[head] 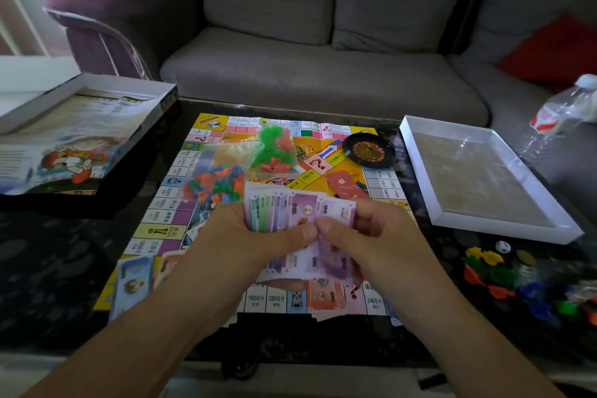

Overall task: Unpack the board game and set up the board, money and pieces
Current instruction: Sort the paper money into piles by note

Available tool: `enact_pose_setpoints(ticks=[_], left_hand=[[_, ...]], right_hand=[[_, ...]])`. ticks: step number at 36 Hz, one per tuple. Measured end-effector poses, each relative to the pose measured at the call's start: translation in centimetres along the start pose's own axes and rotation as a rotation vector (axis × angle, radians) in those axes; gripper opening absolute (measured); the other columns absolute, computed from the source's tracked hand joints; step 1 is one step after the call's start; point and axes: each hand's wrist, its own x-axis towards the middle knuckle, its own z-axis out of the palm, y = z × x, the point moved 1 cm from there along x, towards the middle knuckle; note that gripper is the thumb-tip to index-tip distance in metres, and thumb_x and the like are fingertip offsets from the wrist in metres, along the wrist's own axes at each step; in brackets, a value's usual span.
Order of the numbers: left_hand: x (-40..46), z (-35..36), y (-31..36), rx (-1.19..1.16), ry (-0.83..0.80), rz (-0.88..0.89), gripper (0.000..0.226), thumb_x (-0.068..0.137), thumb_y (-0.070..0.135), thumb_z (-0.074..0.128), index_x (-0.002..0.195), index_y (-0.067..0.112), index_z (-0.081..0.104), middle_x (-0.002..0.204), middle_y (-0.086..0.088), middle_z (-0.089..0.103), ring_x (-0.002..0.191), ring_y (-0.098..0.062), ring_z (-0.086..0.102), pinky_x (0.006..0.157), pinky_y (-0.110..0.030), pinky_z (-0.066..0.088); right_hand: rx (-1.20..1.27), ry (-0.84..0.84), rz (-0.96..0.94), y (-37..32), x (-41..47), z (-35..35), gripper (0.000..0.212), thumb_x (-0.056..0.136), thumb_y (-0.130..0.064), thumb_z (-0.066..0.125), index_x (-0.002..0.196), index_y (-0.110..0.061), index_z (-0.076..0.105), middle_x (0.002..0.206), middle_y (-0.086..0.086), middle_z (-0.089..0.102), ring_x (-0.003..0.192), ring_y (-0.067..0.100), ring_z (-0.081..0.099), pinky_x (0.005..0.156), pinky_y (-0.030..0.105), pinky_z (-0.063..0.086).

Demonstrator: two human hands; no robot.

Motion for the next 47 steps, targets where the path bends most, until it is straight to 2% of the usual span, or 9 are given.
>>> enact_pose_setpoints(ticks=[3,9,14,20,25,32,40,42,47], left_hand=[[-0.1,0.0,0.1,-0.01,-0.031,-0.033,0.02,0.082,0.018,0.079,0.102,0.015,0.081,0.102,-0.017,0.079,0.091,-0.039,0.078,0.072,-0.057,0.064],[0.0,-0.1,0.6,-0.097,-0.048,-0.091,0.023,0.093,0.008,0.069,0.115,0.007,0.074,0.108,-0.017,0.079,0.095,-0.039,0.077,0.073,-0.058,0.064],[0.3,-0.5,0.3,-0.016,0.036,-0.046,0.02,0.089,0.005,0.073,0.109,0.007,0.078,0.105,-0.015,0.08,0.094,-0.035,0.078,0.085,-0.053,0.063],[0.2,-0.3,0.3,0.022,0.021,-0.031,0.027,0.085,0.003,0.076,0.111,0.009,0.077,0.105,-0.013,0.08,0.094,-0.035,0.078,0.086,-0.055,0.061],[0.1,-0.2,0.3,0.049,-0.021,-0.015,0.026,0.088,0.001,0.074,0.112,0.01,0.077,0.104,-0.015,0.08,0.093,-0.038,0.078,0.077,-0.056,0.064],[0.3,-0.5,0.2,0.044,0.027,-0.003,0.027,0.083,0.004,0.08,0.109,0.009,0.078,0.105,-0.016,0.079,0.095,-0.039,0.077,0.087,-0.06,0.06],[0.4,-1.1,0.4,0.051,0.048,0.014,0.02,0.083,0.004,0.08,0.102,0.01,0.081,0.104,-0.014,0.08,0.095,-0.035,0.078,0.09,-0.055,0.06],[0.5,-1.5,0.8,0.036,0.074,0.024,0.021,0.082,0.003,0.08,0.103,0.009,0.08,0.103,-0.014,0.08,0.092,-0.036,0.078,0.084,-0.055,0.062],[0.6,-2.7,2.0,-0.005,0.128,0.047,0.03,0.079,0.007,0.078,0.108,0.006,0.076,0.101,-0.015,0.08,0.087,-0.038,0.078,0.067,-0.051,0.066]], right_hand=[[0.052,-0.025,0.041,0.1,0.0,0.1,0.012,0.096,-0.019,0.075,0.101,-0.025,0.084,0.094,0.004,0.082,0.09,0.025,0.08,0.086,0.053,0.064],[0.084,0.017,0.075,0.1,0.3,-0.6,0.014,0.097,-0.013,0.073,0.101,-0.022,0.083,0.094,0.002,0.082,0.088,0.023,0.08,0.086,0.049,0.064],[0.094,0.044,0.076,0.0,0.5,-1.1,0.013,0.095,-0.015,0.074,0.1,-0.025,0.081,0.093,-0.001,0.082,0.087,0.021,0.08,0.076,0.039,0.065],[0.058,0.016,0.078,0.1,0.5,-0.6,0.013,0.094,-0.019,0.077,0.105,-0.026,0.08,0.096,0.001,0.082,0.088,0.022,0.08,0.085,0.051,0.064],[0.05,0.009,0.044,0.1,0.1,-0.4,0.011,0.093,-0.018,0.078,0.104,-0.021,0.079,0.096,0.004,0.081,0.089,0.024,0.079,0.086,0.054,0.064],[0.1,-0.049,0.046,-0.3,0.2,-0.6,0.012,0.096,-0.024,0.071,0.102,-0.024,0.082,0.098,0.008,0.081,0.092,0.033,0.079,0.091,0.062,0.06],[-0.048,0.119,0.076,0.2,0.7,-1.7,0.005,0.092,-0.013,0.078,0.088,-0.01,0.077,0.081,0.011,0.079,0.075,0.033,0.078,0.075,0.054,0.065],[-0.079,0.167,0.087,0.0,0.8,-2.5,0.012,0.092,-0.016,0.078,0.089,-0.005,0.073,0.08,0.009,0.079,0.075,0.031,0.078,0.069,0.044,0.062],[-0.267,0.263,0.066,-0.3,1.2,-4.9,0.016,0.092,-0.023,0.08,0.081,-0.013,0.073,0.075,0.003,0.078,0.07,0.022,0.077,0.069,0.039,0.06]])
